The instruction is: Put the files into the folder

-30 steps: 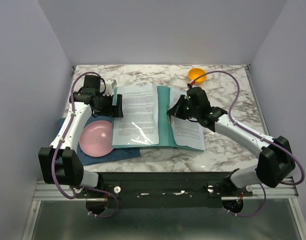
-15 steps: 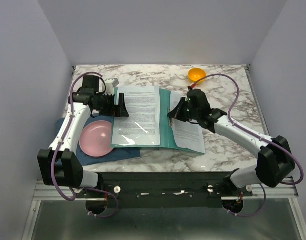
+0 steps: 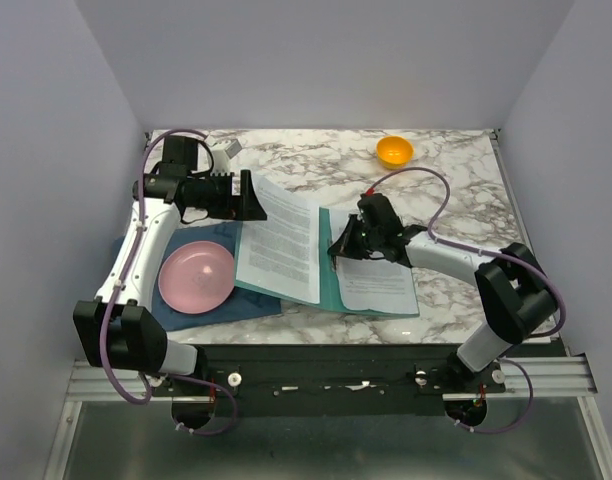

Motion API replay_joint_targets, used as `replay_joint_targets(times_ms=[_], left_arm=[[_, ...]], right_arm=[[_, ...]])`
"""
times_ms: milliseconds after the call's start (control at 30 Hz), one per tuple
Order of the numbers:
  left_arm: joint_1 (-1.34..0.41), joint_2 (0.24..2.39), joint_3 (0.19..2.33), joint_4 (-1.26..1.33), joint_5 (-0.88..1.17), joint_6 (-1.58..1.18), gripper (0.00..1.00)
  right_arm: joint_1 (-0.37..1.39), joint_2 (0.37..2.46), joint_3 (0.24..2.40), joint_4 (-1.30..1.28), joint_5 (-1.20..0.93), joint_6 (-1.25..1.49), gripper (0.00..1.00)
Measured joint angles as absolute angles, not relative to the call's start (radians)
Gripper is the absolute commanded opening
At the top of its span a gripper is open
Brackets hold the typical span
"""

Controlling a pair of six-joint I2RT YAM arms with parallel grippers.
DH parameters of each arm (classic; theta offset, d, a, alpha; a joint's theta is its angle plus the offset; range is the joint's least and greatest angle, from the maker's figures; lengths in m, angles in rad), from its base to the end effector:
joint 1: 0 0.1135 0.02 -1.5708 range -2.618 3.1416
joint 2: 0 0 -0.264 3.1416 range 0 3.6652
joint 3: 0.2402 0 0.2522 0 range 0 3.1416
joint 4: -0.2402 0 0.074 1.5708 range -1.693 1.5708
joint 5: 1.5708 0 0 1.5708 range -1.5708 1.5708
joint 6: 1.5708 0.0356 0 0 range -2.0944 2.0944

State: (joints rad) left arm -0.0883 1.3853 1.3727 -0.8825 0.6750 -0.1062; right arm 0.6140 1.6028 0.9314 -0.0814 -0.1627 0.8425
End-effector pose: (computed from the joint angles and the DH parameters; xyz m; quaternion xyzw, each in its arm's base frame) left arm 0.2776 -0.0469 0.3505 0.1018 0.8912 -0.3413 0.2809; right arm 0.2723 0.1990 0.1973 0.0722 0.9122 0.3195 0.2462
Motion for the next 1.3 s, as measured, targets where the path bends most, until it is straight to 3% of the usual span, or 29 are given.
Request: replay_joint_targets(times_ms=[233,367,467,567,800,1000,1300], left_arm=[[-0.132,1.513,1.382,-0.866,0.743,-0.131,0.84],[-0.187,1.626,1.444,-0.870,0.766,-0.140,0.84],[-0.243,1.683,1.522,-0.874,0.769,-0.149,0.83],[-0.295,1.713,1.613,-0.873,0.769,-0.164,0.83],[-0.369,1.731,1.735,-0.862,0.770,-0.197,0.82],[-0.413,1.756,1.769,-0.863,0.758,-0.212,0.83],[-0.530,1.787,1.831,-0.855,0.707,-0.234,0.81]], right_arm=[[0.614,1.673,0.894,0.007,-0.200,0.851,0.04],[0.614,1.744,0.892,0.063,-0.238,0.857,0.39],[0.614,1.790,0.895,0.089,-0.274,0.856,0.56],[0.612,1.797,0.915,0.102,-0.323,0.835,0.65],[0.546,1.745,0.920,0.080,-0.438,0.773,0.70],[0.398,1.530,0.908,-0.030,-0.471,0.698,0.74],[0.245,1.236,0.841,-0.361,-0.216,0.604,0.82]])
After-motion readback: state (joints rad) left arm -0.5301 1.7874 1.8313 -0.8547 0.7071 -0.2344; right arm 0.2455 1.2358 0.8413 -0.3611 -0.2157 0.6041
